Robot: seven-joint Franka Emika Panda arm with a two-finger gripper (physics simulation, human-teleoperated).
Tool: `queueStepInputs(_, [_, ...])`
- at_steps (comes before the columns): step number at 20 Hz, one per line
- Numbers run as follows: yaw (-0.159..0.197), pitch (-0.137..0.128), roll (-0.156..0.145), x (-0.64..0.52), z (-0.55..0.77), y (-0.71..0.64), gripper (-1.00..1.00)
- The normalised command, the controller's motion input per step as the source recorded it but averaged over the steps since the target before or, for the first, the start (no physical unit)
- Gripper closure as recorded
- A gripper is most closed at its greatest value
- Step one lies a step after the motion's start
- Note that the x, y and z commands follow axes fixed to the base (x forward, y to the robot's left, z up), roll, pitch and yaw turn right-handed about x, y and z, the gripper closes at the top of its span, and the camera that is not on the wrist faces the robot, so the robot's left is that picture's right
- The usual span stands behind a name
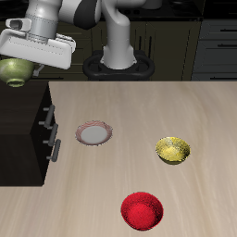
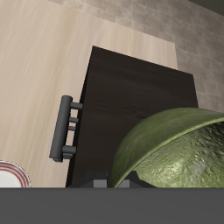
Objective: Place the green bowl on top of the wooden cabinet
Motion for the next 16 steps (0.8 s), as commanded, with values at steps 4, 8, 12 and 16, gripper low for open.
queueStepInputs(4, [-0.023,0.026,0.018,0.08,-0.23,0.1,1.0])
queueStepInputs(8, [-0.001,0.016,0.004,0.05,-0.13,0.05,1.0])
queueStepInputs(12, [-0.007,0.004,-0.005,0.03,-0.1,-0.08,1.0])
queueStepInputs(16, [0.083,0.009,-0.066,0.0,-0.16,-0.09,1.0])
